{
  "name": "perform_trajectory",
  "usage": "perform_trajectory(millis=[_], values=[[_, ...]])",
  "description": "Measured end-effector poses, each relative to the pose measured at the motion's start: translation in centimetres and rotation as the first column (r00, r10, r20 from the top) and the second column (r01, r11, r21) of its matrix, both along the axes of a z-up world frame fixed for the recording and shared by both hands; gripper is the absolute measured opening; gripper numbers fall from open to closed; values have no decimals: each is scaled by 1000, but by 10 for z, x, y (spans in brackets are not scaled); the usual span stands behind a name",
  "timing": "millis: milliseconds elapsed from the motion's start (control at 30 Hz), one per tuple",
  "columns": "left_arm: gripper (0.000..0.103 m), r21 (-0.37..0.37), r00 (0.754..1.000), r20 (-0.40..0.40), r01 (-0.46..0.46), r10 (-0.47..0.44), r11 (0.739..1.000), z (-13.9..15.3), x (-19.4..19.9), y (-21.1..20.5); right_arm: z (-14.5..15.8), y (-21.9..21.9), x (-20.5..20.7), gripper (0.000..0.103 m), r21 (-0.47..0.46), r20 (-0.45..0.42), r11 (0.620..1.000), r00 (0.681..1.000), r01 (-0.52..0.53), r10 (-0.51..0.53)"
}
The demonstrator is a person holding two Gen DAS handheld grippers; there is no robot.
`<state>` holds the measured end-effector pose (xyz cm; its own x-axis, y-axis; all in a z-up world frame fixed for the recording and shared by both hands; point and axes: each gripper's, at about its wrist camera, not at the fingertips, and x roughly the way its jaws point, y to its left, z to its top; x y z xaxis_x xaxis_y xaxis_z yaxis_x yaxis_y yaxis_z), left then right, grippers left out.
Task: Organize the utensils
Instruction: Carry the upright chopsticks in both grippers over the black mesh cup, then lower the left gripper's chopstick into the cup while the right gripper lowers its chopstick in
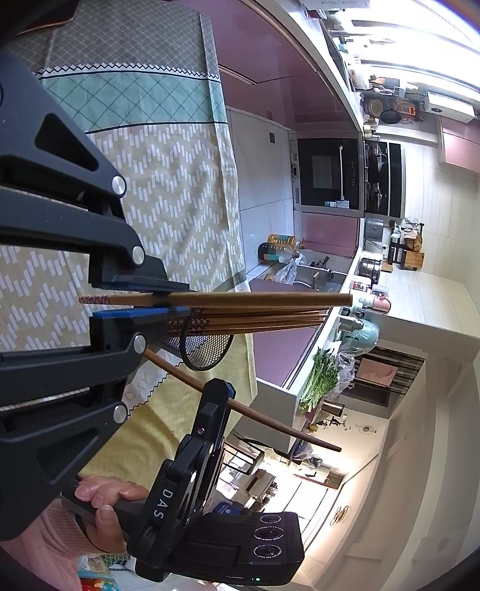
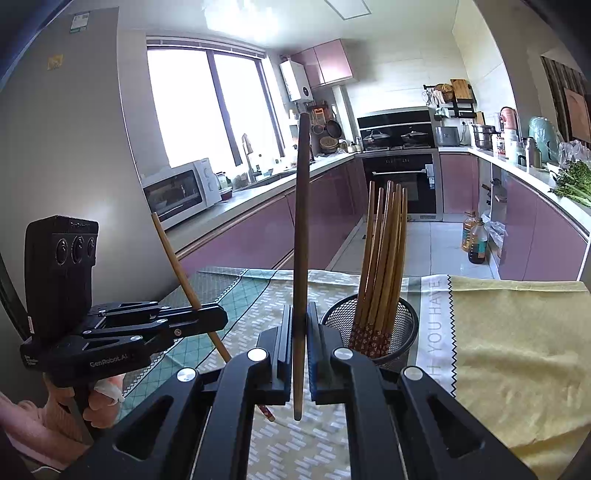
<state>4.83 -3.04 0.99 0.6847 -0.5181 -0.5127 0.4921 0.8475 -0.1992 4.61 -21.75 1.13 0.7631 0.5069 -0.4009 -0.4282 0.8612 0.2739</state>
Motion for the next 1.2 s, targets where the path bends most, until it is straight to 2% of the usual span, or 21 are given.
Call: perform_trajectory(millis=[1200], values=[[8, -18, 996, 75, 45, -44, 999, 38, 7, -17, 24, -15, -1, 6, 40, 60, 999, 998, 2, -5]])
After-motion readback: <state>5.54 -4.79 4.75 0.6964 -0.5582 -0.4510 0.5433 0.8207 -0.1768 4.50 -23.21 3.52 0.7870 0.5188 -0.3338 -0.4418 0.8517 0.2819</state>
